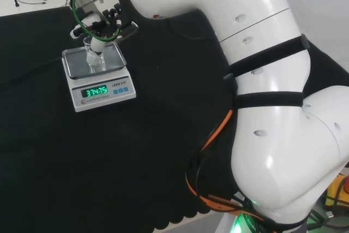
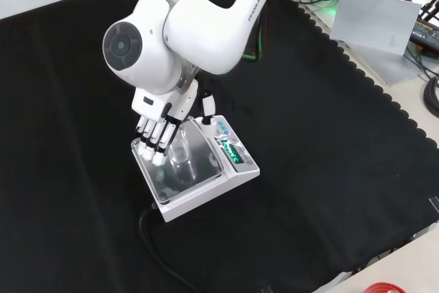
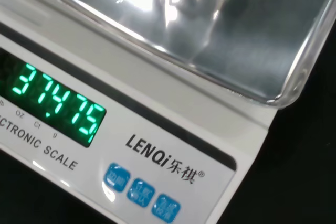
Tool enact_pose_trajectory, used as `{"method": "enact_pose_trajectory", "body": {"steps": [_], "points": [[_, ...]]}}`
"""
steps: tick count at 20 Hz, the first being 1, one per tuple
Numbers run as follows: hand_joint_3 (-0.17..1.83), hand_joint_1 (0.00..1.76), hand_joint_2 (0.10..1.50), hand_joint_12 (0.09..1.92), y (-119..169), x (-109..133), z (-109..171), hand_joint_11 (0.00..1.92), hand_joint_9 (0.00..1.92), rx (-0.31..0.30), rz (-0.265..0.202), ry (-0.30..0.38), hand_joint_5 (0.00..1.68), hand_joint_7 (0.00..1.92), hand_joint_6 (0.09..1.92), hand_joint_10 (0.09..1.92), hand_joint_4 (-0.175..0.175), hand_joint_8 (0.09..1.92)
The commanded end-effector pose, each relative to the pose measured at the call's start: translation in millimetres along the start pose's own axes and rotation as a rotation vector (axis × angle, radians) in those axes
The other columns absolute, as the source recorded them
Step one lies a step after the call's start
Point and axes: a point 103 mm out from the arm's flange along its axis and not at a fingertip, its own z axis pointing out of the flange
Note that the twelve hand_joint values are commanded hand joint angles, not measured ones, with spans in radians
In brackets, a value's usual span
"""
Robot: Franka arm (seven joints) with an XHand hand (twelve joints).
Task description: Put the beaker on the electronic balance.
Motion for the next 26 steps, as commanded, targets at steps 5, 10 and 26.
{"method": "enact_pose_trajectory", "body": {"steps": [5, 10, 26], "points": [[-0.10, 0.74, 0.87, 1.38, -44, -18, -29, 0.00, 0.09, -0.189, 0.024, 0.054, 0.00, 0.00, 0.09, 0.09, 0.023, 0.09], [-0.10, 0.73, 0.90, 1.46, -76, -19, -50, 0.00, 0.01, -0.212, 0.036, 0.023, 0.00, 0.00, 0.09, 0.50, 0.009, 0.09], [-0.17, 0.91, 1.18, 1.34, -267, -74, -48, 0.61, 0.97, -0.377, 0.338, 0.058, 0.80, 0.92, 0.97, 0.84, -0.109, 0.85]]}}
